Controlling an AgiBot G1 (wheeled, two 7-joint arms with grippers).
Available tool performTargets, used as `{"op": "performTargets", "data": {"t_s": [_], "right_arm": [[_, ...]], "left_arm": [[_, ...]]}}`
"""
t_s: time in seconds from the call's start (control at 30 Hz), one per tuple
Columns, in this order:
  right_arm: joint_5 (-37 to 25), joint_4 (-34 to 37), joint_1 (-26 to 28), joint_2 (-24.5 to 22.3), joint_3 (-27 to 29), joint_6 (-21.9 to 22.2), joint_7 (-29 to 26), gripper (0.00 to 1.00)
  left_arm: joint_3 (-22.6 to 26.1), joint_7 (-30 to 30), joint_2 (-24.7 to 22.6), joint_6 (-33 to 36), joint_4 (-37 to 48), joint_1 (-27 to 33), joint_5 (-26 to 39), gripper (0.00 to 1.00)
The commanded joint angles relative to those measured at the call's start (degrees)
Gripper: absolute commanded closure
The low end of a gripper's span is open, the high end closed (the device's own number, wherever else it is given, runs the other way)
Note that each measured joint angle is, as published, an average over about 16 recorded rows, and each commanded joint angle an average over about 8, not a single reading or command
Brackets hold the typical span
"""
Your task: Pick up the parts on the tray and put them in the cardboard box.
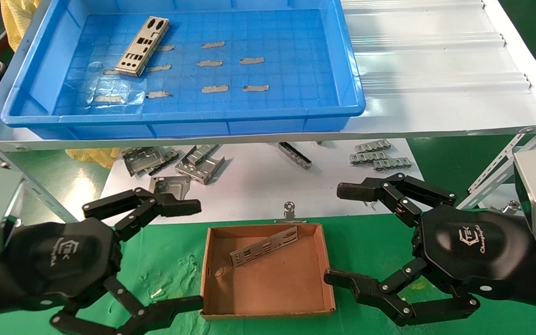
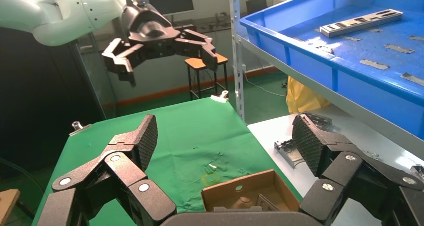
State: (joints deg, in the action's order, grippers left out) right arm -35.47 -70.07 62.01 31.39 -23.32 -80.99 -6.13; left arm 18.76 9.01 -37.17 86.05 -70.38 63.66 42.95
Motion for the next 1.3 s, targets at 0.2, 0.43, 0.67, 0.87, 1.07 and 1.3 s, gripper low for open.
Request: {"op": "performTargets", "data": {"t_s": [0.2, 0.43, 0.67, 0.87, 1.07, 1.3], "right_arm": [[0.0, 0.0, 0.0, 0.0, 0.0, 0.0, 0.0, 0.0], [0.0, 0.0, 0.0, 0.0, 0.0, 0.0, 0.0, 0.0], [0.0, 0.0, 0.0, 0.0, 0.0, 0.0, 0.0, 0.0], [0.0, 0.0, 0.0, 0.0, 0.0, 0.0, 0.0, 0.0], [0.0, 0.0, 0.0, 0.0, 0.0, 0.0, 0.0, 0.0], [0.0, 0.0, 0.0, 0.0, 0.0, 0.0, 0.0, 0.0]], "left_arm": [[-2.8, 1.8, 2.2, -0.3, -3.3, -2.1, -1.1, 0.0], [-3.6, 2.1, 2.8, -0.4, -4.2, -2.8, -1.6, 0.0], [-3.2, 1.9, 2.5, -0.4, -3.8, -2.5, -1.4, 0.0], [-3.0, 1.9, 2.4, -0.4, -3.5, -2.3, -1.3, 0.0], [-2.9, 1.8, 2.3, -0.4, -3.4, -2.2, -1.2, 0.0], [-2.8, 1.8, 2.2, -0.4, -3.3, -2.2, -1.2, 0.0]]}}
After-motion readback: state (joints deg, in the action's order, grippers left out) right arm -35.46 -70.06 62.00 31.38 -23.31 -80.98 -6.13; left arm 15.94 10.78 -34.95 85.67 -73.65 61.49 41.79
